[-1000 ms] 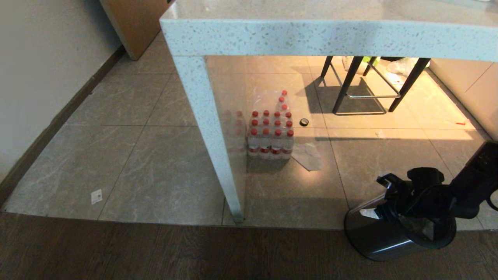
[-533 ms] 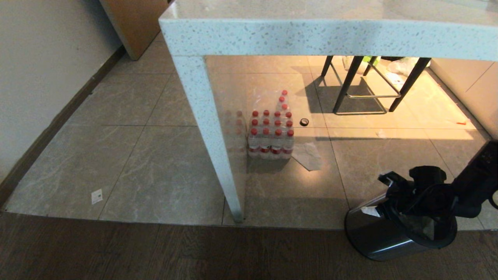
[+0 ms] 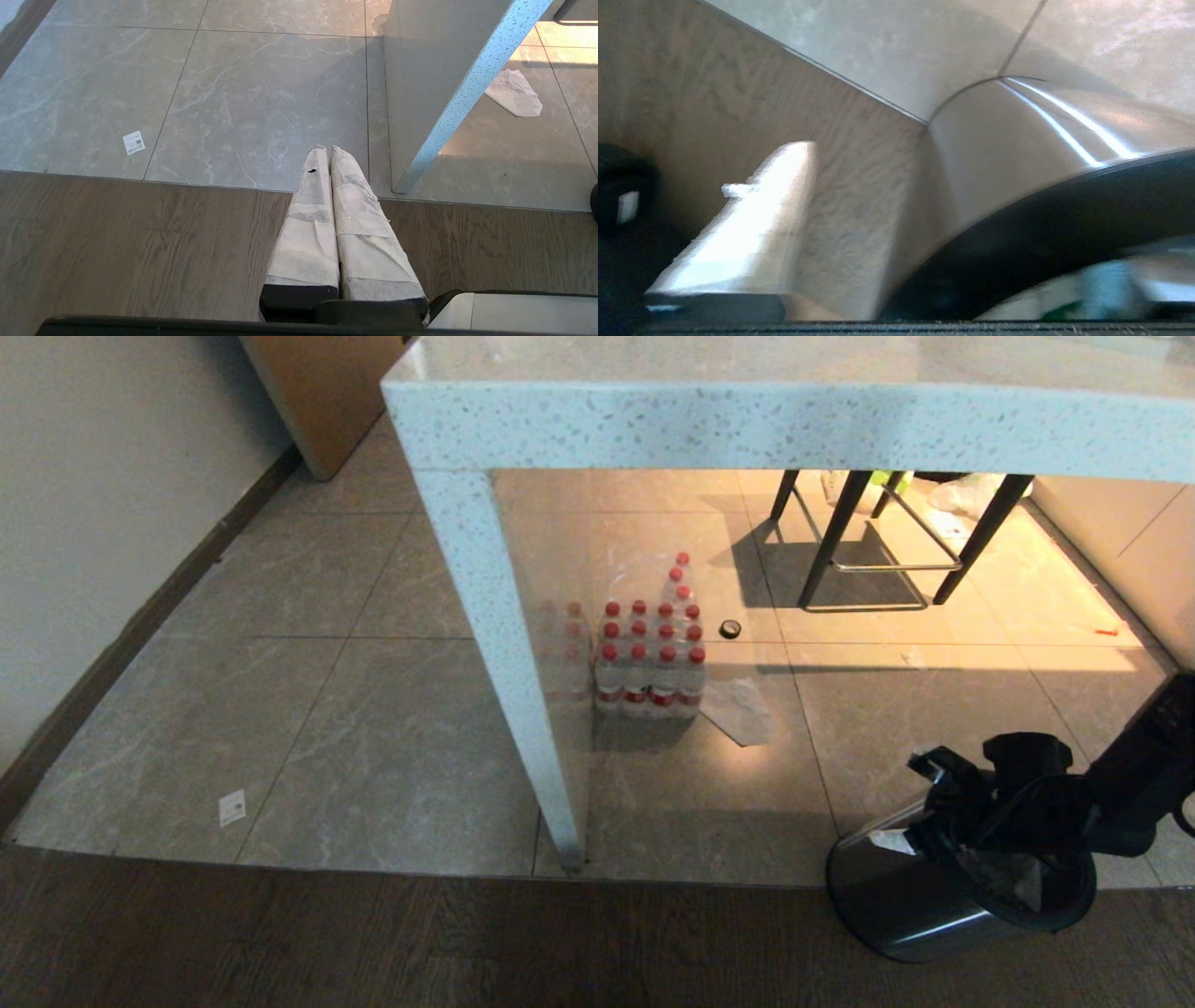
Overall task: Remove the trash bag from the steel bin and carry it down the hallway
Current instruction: Place the outer trash can on the ground
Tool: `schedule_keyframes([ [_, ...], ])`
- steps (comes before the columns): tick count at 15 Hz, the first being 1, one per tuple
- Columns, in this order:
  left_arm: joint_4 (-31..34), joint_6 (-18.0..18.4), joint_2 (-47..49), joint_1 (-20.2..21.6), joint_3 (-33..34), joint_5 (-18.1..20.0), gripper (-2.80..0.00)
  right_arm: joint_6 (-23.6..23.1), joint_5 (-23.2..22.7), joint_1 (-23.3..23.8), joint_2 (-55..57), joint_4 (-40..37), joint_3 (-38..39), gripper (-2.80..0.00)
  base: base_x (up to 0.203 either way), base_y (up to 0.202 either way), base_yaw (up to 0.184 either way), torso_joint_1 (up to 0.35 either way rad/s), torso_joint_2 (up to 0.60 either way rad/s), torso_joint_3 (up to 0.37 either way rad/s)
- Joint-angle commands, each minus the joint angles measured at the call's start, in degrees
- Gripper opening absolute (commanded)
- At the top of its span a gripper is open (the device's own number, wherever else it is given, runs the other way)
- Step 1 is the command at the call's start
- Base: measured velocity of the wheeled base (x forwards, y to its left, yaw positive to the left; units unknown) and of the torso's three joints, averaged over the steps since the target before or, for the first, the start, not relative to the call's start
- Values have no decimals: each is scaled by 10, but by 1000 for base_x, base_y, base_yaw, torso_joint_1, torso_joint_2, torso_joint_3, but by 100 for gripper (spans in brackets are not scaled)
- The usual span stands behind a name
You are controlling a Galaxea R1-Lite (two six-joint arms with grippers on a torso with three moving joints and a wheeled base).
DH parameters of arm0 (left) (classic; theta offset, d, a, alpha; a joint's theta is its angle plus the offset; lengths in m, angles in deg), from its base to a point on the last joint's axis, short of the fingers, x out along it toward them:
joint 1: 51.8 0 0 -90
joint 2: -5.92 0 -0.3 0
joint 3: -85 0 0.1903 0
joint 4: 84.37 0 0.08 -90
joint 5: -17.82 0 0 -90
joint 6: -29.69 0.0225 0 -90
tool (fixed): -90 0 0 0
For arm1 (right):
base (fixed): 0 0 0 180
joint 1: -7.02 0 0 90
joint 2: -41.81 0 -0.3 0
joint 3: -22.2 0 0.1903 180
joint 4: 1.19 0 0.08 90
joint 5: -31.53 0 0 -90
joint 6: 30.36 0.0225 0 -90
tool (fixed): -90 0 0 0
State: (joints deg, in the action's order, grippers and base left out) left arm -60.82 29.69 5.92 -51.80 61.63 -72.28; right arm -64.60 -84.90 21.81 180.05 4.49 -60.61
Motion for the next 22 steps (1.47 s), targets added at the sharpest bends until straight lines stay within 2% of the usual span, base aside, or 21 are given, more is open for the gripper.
schedule_keyframes([
  [1, 0, 0, 0, 0, 1, -1, -280, -14, -4, 1, 3, 1, -6, -280, 0, 0, 0, 0, 0, 0],
  [4, 0, 0, 0, 0, 1, 0, -280, -42, 1, 1, 13, -2, -23, -280, 0, 0, 0, 0, 0, 0],
  [11, 0, 0, 0, 0, 1, 0, -280, -44, -2, 6, -3, -36, -31, -280, 0, 0, 0, 0, 0, 0],
  [14, 0, 0, 0, 0, 1, -1, -280, -57, -5, 27, -35, -63, -24, -280, 0, 0, 0, 0, 0, 0],
  [19, 0, 0, 0, 0, 1, -1, -280, -105, -9, 55, -70, -74, -13, -280, 0, 0, 0, 0, 0, 0],
  [22, 0, 0, 0, 0, 1, 0, -280, -158, -42, 78, -106, -102, 12, -280, 0, 0, 0, 0, 0, 0],
])
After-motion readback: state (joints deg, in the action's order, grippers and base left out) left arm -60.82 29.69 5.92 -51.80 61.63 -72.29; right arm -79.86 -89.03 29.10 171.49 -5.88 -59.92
